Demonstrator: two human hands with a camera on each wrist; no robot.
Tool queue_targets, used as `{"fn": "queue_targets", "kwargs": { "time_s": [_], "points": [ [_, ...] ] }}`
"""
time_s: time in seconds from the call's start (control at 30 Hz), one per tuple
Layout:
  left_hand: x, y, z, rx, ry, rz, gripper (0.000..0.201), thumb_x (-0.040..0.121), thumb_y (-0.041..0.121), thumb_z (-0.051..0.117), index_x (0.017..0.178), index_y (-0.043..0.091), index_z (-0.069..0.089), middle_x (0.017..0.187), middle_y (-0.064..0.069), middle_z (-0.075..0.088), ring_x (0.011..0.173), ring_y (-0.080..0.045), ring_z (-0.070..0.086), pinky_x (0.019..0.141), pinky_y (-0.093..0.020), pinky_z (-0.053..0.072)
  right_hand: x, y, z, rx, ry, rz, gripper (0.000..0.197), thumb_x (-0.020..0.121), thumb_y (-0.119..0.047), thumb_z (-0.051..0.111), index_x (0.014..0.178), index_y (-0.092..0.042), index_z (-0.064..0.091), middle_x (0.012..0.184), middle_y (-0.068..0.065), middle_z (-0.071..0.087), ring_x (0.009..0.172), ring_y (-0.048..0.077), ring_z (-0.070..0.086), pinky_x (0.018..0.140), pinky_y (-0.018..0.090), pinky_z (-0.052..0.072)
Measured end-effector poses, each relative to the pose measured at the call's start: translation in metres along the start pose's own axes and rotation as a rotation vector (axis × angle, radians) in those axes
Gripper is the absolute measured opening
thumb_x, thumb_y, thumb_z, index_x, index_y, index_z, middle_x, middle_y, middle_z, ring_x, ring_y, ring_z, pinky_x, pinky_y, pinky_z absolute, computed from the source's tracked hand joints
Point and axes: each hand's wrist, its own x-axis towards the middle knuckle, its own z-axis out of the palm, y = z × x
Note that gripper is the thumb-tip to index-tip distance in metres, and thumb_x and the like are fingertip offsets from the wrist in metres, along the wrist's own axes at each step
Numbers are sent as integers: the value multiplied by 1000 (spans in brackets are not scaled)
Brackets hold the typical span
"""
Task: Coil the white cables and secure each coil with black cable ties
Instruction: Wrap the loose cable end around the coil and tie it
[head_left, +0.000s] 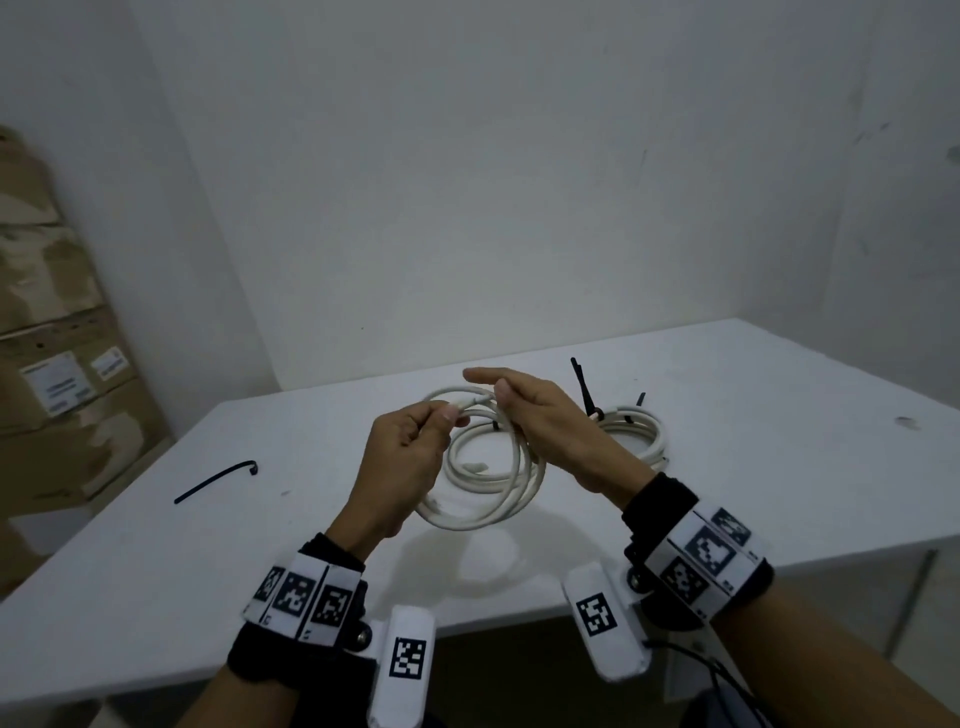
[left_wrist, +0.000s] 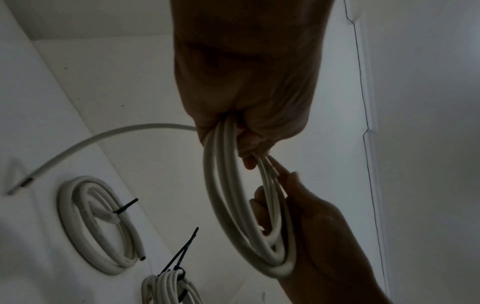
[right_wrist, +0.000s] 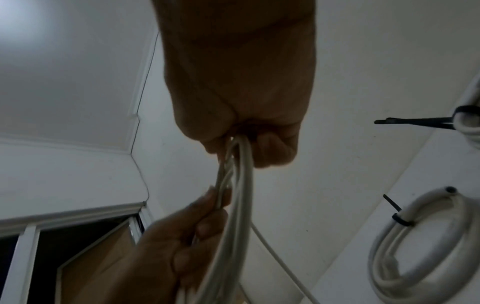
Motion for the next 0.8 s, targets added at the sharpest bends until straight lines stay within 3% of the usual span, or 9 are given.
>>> {"fn": "queue_targets", "kwargs": {
  "time_s": [0.07, 0.13, 0.23, 0.3, 0.37, 0.47, 0.63, 0.7, 0.8],
  "points": [
    [-2, 4, 4, -9, -9, 11, 22, 98, 14, 51, 87, 8, 69, 43, 14, 48, 38, -1, 38, 42, -11, 31, -2, 4, 7, -63, 88, -74, 34, 102, -27, 36, 122, -16, 61, 110, -8, 63, 101, 3, 59, 89, 18, 45],
    [-3, 6, 7, -22, -4, 21, 21, 98, 11, 51, 90, 5, 69, 43, 16, 52, 38, 1, 43, 43, -8, 33, -5, 8, 12, -101, 140, -96, 31, 99, -32, 42, 119, -18, 62, 103, -2, 67, 97, 15, 61, 87, 27, 46],
    [-5, 5, 9, -38, 17, 34, 16, 97, 12, 52, 94, 3, 65, 43, 15, 50, 37, 0, 41, 42, -9, 31, -4, 12, 14, -44, 180, -74, 29, 95, -36, 51, 116, -18, 61, 100, 0, 66, 93, 16, 61, 83, 31, 48],
    [-4, 3, 9, -68, 41, 12, 11, 96, 14, 54, 95, 5, 60, 42, 11, 45, 37, -2, 33, 40, -13, 28, -3, 12, 15, 88, 223, -69, 20, 94, -37, 50, 102, -23, 61, 88, -4, 66, 80, 17, 60, 73, 33, 50],
    [-3, 3, 10, -129, 44, -15, 10, 96, 13, 54, 90, 5, 57, 45, 8, 39, 38, -6, 27, 37, -16, 24, -2, 12, 19, 262, 276, -10, 23, 96, -41, 44, 91, -25, 61, 62, -16, 59, 56, 9, 50, 53, 25, 42],
    [-1, 4, 9, -181, 22, -56, 14, 95, 9, 52, 87, -2, 53, 48, 0, 36, 39, -9, 23, 38, -16, 20, 0, 12, 19, 488, 297, 96, 38, 97, -44, 41, 93, -15, 65, 48, -11, 49, 41, 7, 38, 41, 21, 36],
    [-4, 6, 10, -145, -32, -77, 18, 94, 7, 53, 76, 3, 53, 52, -9, 40, 37, -11, 25, 36, -17, 21, 1, 18, 20, 431, 234, 47, 39, 91, -42, 55, 90, -6, 67, 53, 1, 40, 43, 12, 36, 40, 24, 35],
    [-5, 6, 12, -124, -36, -79, 21, 93, 8, 54, 73, 5, 53, 53, -10, 42, 37, -11, 28, 35, -18, 23, 0, 21, 21, 340, 195, -17, 30, 88, -39, 61, 81, -11, 69, 56, 5, 46, 49, 17, 42, 42, 26, 38],
    [-7, 4, 14, -87, -8, -60, 21, 94, 14, 56, 76, 3, 51, 53, -8, 44, 39, -10, 32, 37, -20, 27, 0, 23, 19, 300, 133, -29, 12, 87, -24, 67, 83, -14, 72, 78, 18, 62, 64, 21, 53, 45, 24, 43]
  ]
}}
